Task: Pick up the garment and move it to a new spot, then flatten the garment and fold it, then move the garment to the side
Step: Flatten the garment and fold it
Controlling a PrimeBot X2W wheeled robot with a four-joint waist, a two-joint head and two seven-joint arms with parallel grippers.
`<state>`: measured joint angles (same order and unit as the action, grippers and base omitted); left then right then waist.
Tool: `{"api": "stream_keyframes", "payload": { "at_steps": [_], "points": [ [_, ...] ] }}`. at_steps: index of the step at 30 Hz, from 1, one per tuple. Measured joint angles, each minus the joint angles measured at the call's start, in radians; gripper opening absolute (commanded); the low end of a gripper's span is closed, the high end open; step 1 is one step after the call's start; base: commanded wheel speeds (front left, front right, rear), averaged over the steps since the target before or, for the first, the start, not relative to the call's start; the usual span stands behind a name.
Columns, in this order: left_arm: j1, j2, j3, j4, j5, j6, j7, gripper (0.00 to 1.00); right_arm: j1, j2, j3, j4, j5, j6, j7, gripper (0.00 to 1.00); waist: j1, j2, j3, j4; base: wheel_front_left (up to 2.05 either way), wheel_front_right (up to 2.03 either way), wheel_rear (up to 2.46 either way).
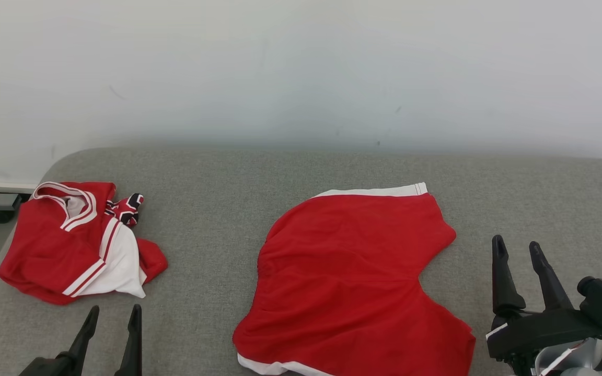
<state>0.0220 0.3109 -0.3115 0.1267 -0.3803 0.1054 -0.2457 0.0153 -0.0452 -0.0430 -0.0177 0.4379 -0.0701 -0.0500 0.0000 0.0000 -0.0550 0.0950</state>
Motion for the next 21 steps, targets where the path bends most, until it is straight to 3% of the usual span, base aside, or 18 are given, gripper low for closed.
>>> {"api": "stream_keyframes", "payload": {
  "at_steps": [21],
  "points": [
    [0.019,0.006,-0.035,-0.081,0.005,0.001,0.092,1.00,0.000,0.000,0.050,0.060,0.011,0.019,-0.077,1.00,0.0000,0.0000,0.001,-0.008,0.00,0.00,0.00]
  ]
}}
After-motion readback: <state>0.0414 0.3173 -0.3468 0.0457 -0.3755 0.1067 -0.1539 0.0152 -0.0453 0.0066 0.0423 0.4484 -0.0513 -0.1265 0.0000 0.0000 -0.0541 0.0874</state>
